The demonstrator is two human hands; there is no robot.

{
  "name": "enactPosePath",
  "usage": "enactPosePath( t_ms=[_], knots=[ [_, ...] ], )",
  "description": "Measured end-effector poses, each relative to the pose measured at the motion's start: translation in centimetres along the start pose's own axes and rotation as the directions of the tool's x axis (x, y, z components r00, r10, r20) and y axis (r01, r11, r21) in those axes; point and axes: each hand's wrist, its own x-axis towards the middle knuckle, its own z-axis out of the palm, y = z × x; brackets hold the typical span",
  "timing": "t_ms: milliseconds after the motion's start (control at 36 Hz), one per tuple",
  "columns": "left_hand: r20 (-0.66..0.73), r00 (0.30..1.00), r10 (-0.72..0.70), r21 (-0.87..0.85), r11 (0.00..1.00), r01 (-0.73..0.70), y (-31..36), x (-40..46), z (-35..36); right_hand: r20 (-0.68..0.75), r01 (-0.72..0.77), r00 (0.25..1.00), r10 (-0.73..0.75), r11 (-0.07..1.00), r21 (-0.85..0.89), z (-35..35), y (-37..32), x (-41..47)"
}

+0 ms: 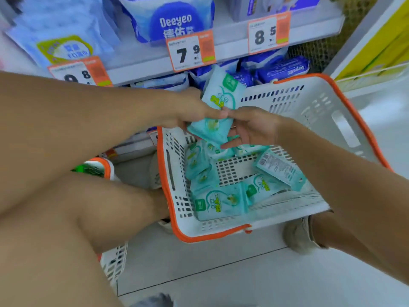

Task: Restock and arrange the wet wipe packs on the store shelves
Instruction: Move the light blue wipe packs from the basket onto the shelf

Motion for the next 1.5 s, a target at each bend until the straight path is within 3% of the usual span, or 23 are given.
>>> enactPosePath(
  t_ms=[56, 83, 139, 167, 194, 333, 389, 417, 472, 500, 556, 667, 778, 861, 1000, 1139, 1194, 1250, 1306, 1333, 1361, 1389, 1500],
  knots=[
    [-0.117, 0.990, 0.083, 0.184, 0.981, -0.060, 0.9, -0.2, -0.5, -0.173, -0.133, 0.982, 0.070, 0.914, -0.384, -2.7, -0.3, -0.8],
    [-0.131, 0.986, 0.100, 0.226, 0.972, -0.068, 1.3, -0.1, -0.7, -0.310, -0.256, 0.948, 0.065, 0.735, -0.628, -4.4, 0.2, -1.0],
    [-0.078, 0.996, 0.040, 0.226, 0.974, -0.021, 1.9, 0.1, -1.0, -0.531, -0.533, 0.846, 0.055, 0.150, -0.833, -7.4, 2.9, -1.2],
    [-0.058, 0.998, 0.006, 0.236, 0.972, 0.008, 2.0, 0.1, -1.0, -0.598, -0.598, 0.795, 0.105, -0.032, -0.801, -8.4, 4.8, -1.5],
    [-0.045, 0.999, -0.019, 0.251, 0.968, 0.029, 1.9, 0.2, -1.0, -0.630, -0.625, 0.757, 0.172, -0.091, -0.776, -8.9, 6.7, -1.8],
    [0.014, 1.000, -0.028, 0.311, 0.950, 0.022, 1.8, -0.2, -0.6, -0.653, -0.649, 0.730, 0.200, -0.093, -0.755, -8.5, 12.4, -3.3],
    [0.003, 1.000, -0.029, 0.335, 0.942, 0.027, 1.7, -0.2, -0.6, -0.633, -0.652, 0.726, 0.267, -0.024, -0.758, -8.2, 12.1, -3.3],
    [0.006, 0.999, -0.034, 0.336, 0.942, 0.031, 1.7, -0.2, -0.7, -0.606, -0.653, 0.731, 0.315, 0.062, -0.755, -8.3, 11.5, -3.2],
    [-0.002, 1.000, -0.013, 0.346, 0.938, 0.013, 1.6, -0.2, -0.9, -0.502, -0.649, 0.757, 0.418, 0.394, -0.650, -8.4, 9.7, -3.3],
    [-0.008, 1.000, 0.026, 0.389, 0.921, -0.021, 1.6, -0.1, -1.1, -0.422, -0.628, 0.778, 0.466, 0.599, -0.496, -8.3, 8.6, -3.4],
    [-0.018, 0.993, 0.119, 0.508, 0.856, -0.093, 1.6, -0.2, -1.7, -0.246, -0.550, 0.828, 0.503, 0.814, -0.186, -7.7, 6.1, -3.8],
    [-0.046, 0.961, 0.273, 0.591, 0.783, -0.194, 1.9, -0.6, -2.5, 0.066, -0.414, 0.900, 0.432, 0.890, -0.190, -4.1, 1.1, -3.9],
    [0.065, 0.982, 0.177, 0.376, 0.907, -0.189, 2.1, -1.0, -3.0, 0.135, -0.331, 0.927, 0.349, 0.933, -0.138, -0.9, -1.8, -3.0],
    [0.114, 0.974, 0.195, 0.280, 0.934, -0.219, 2.6, -1.5, -2.6, 0.167, -0.301, 0.937, 0.306, 0.952, -0.055, -0.2, -2.5, -2.5],
    [0.199, 0.963, 0.181, 0.296, 0.926, -0.235, 2.5, -2.5, -2.3, 0.166, -0.171, 0.974, 0.152, 0.980, 0.104, 0.3, -2.2, -2.0],
    [-0.007, 0.965, 0.262, 0.501, 0.836, -0.224, 3.0, -2.8, -2.8, 0.163, -0.089, 0.986, 0.038, 0.945, 0.314, -0.5, 0.0, -0.6],
    [-0.046, 0.967, 0.252, 0.499, 0.844, -0.196, 3.0, -2.7, -3.4, 0.118, -0.153, 0.984, 0.133, 0.972, 0.181, -0.9, 1.8, -0.1],
    [-0.044, 0.973, 0.227, 0.490, 0.853, -0.177, 3.1, -3.0, -3.8, -0.040, -0.285, 0.958, 0.284, 0.931, -0.226, -0.9, 4.2, 0.2],
    [-0.060, 0.974, 0.218, 0.516, 0.842, -0.157, 3.1, -3.2, -4.1, -0.211, -0.420, 0.895, 0.392, 0.585, -0.694, -0.2, 6.4, 0.4],
    [-0.065, 0.975, 0.211, 0.519, 0.842, -0.147, 3.1, -3.3, -4.3, -0.257, -0.438, 0.863, 0.436, 0.389, -0.811, 0.1, 7.6, 0.6],
    [-0.068, 0.978, 0.197, 0.515, 0.847, -0.135, 3.1, -3.4, -4.5, -0.267, -0.424, 0.841, 0.471, 0.267, -0.865, 0.5, 8.7, 0.7],
    [-0.071, 0.980, 0.187, 0.514, 0.849, -0.124, 3.1, -3.4, -4.7, -0.263, -0.418, 0.828, 0.495, 0.232, -0.878, 1.1, 9.7, 0.7],
    [-0.089, 0.979, 0.184, 0.503, 0.857, -0.115, 3.4, -3.8, -5.3, -0.297, -0.457, 0.855, 0.424, 0.349, -0.818, 2.5, 12.2, 0.6]
  ],
)
